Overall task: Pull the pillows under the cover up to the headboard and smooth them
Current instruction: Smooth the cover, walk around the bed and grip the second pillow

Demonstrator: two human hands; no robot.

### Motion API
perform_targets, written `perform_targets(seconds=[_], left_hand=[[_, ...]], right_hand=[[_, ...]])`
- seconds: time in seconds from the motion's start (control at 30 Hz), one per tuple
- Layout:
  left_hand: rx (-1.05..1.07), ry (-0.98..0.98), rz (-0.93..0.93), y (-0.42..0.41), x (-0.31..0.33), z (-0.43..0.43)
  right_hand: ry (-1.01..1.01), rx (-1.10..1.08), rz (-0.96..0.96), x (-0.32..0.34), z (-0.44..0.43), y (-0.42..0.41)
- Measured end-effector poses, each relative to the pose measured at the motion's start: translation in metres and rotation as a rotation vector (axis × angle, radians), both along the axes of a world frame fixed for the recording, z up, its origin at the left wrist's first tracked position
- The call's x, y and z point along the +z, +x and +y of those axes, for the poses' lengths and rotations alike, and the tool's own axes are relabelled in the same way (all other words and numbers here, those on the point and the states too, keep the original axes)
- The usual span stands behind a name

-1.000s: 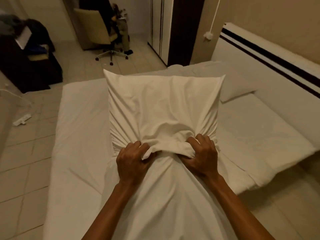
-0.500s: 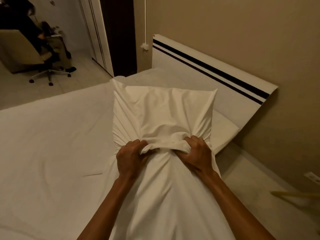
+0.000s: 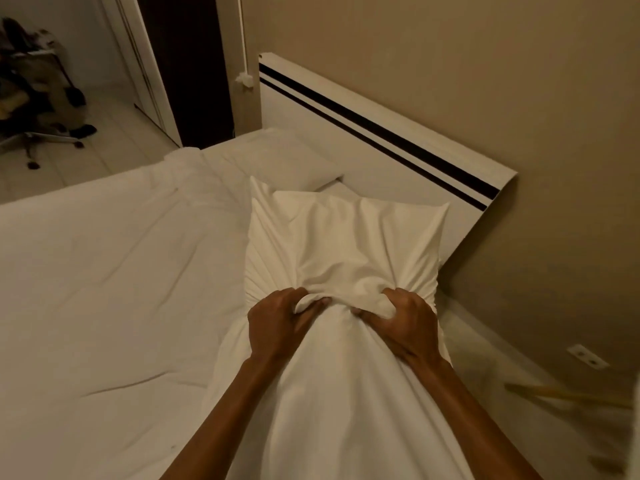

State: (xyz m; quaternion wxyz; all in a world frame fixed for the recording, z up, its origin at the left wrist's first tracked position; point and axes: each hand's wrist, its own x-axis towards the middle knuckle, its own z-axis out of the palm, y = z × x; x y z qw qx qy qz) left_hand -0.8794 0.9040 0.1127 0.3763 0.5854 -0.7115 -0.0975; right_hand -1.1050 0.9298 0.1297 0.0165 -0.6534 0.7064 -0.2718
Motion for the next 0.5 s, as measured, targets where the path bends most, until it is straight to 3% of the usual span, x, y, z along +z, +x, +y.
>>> perform_targets(seconds=[0.5], left_hand=[[-0.05, 0.037, 0.041, -0.141, -0.002, -0.183]], right_hand=[[0.026, -0.114, -0.033, -0.008, -0.178, -0.135]])
